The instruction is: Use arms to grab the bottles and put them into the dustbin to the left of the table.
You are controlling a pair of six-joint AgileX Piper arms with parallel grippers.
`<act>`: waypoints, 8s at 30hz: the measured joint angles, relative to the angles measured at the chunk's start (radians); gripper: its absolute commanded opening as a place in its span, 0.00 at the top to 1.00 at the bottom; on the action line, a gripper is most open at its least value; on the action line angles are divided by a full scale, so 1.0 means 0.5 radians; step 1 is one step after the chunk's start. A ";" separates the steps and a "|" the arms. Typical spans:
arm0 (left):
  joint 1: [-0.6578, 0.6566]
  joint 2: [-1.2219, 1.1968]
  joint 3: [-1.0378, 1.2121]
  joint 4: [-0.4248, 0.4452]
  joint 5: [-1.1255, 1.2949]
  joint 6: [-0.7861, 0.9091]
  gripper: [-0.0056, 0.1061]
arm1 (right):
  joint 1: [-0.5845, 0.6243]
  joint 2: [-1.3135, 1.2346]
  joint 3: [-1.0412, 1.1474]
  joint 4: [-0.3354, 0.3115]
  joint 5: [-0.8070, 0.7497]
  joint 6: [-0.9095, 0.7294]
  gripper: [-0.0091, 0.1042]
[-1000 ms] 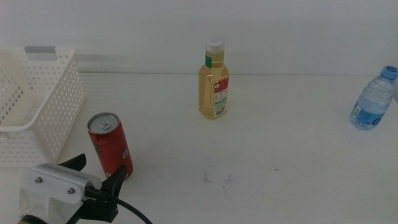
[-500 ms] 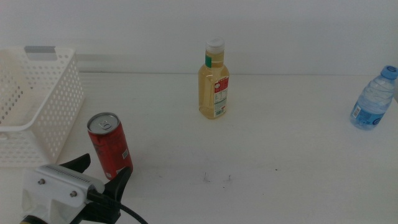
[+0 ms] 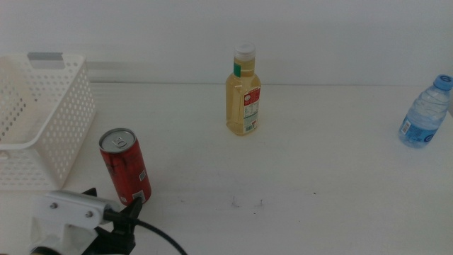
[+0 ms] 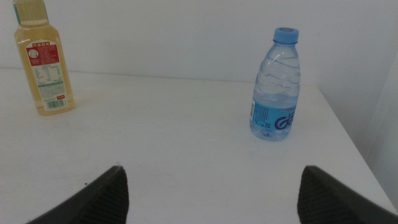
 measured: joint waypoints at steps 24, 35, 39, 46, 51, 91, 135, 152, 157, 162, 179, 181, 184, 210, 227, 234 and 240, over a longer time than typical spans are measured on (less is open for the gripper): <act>0.000 0.538 -0.600 -0.196 -0.003 0.011 0.11 | 0.000 0.000 0.000 0.011 0.000 0.000 0.14; 0.013 0.600 -0.686 -0.225 0.030 0.044 0.12 | 0.000 0.000 0.000 0.000 0.000 0.000 0.14; 0.013 0.601 -0.686 -0.229 0.050 0.109 0.25 | 0.000 0.000 0.000 0.000 0.000 0.000 0.14; 0.013 0.555 -0.661 -0.186 0.104 0.221 0.75 | 0.000 0.000 0.000 0.000 0.000 0.000 0.14; 0.013 0.299 -0.578 -0.174 0.329 0.119 0.95 | 0.000 0.000 0.000 0.011 0.000 0.000 0.14; 1.238 0.268 -3.472 -0.069 4.875 0.902 0.96 | 0.000 0.000 0.000 0.011 0.004 0.000 0.14; 1.354 0.610 -3.552 -0.280 4.833 1.129 0.11 | 0.000 0.000 0.000 0.011 0.004 0.000 0.14; -0.063 -1.153 -1.083 -1.006 2.241 1.297 0.11 | 0.000 0.000 0.000 0.011 0.004 0.000 0.14; -0.698 -1.124 -0.338 -1.052 0.960 1.045 0.11 | 0.000 0.000 0.000 0.000 0.004 0.000 0.14; -0.928 -0.905 -0.138 -1.078 0.389 0.862 0.11 | 0.000 0.000 0.000 0.000 0.004 0.000 0.14; -0.507 0.063 -0.868 -0.178 0.405 0.335 0.11 | 0.000 0.000 0.000 0.011 0.004 0.000 0.14; -0.378 0.154 -0.966 0.046 0.439 0.241 0.11 | 0.000 0.000 0.000 0.011 0.004 0.000 0.14; -0.250 0.299 -1.119 0.285 0.447 0.114 0.11 | 0.000 0.000 0.000 0.011 0.004 0.000 0.14; -0.049 1.124 -2.084 0.818 0.635 -0.293 0.11 | 0.000 0.000 0.000 0.000 0.004 0.000 0.14; -0.002 1.475 -2.587 1.076 0.695 -0.539 0.11 | 0.000 0.000 0.000 0.011 0.004 0.000 0.14; -0.002 1.568 -2.719 1.105 0.687 -0.557 0.11 | 0.000 0.000 0.000 0.000 0.004 0.000 0.14; -0.013 1.617 -2.799 1.104 0.700 -0.576 0.13 | 0.000 0.000 0.000 0.011 0.004 0.000 0.14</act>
